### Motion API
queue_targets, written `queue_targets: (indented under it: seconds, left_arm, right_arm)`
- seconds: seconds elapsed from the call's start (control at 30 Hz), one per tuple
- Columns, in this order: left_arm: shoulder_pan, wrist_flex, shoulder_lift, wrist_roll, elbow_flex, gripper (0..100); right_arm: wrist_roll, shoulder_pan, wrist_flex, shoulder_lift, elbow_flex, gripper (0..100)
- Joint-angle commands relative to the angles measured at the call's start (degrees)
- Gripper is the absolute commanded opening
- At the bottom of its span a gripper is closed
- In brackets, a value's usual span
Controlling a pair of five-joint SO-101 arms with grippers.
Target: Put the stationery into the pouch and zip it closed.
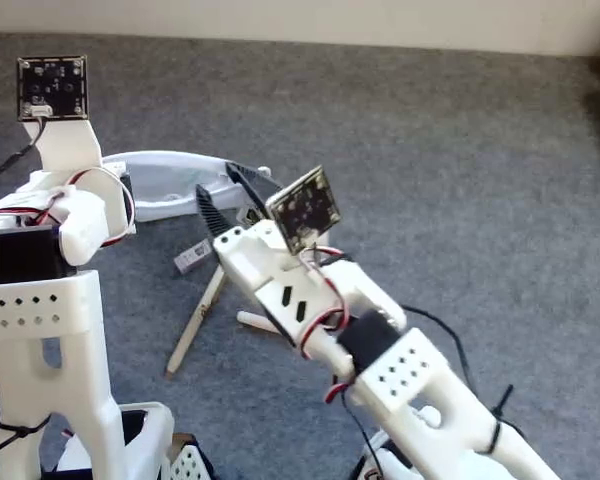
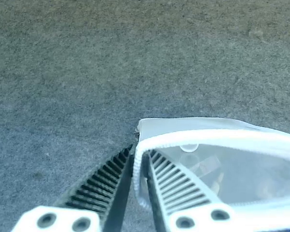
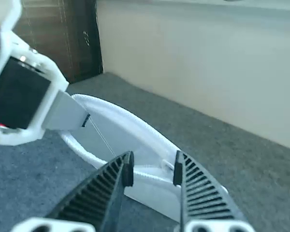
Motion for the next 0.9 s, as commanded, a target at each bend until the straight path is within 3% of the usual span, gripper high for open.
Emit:
queue_targets:
  seconds: [0.0,0.17,0.33,0.53,0.7,0.87]
  left_arm:
    - [0.92,-0.53,1.63,0.7,0.57,1]
    - [0.22,-0.35,1.27,0.7,0.31,1]
    - [-1.63,-0.44,1.27,0.88,0.31,1]
    - [-4.09,-0.35,1.19,2.55,0.13,1]
    - [-7.25,-0.09,1.19,2.64,0.13,1]
    - [-8.92,-0.09,1.19,2.64,0.04,1]
  right_arm:
    - [-0.18,4.09,15.69,-5.49,-9.54,10.5]
    - [-0.18,8.66,32.31,-7.34,-13.85,10.5]
    - [-0.09,10.68,42.24,-7.34,-14.99,10.5]
    - [0.09,10.77,43.82,-7.25,-12.97,10.5]
    - [6.33,10.33,43.47,-7.25,-7.08,10.5]
    - [7.12,7.16,43.47,-7.16,-3.82,10.5]
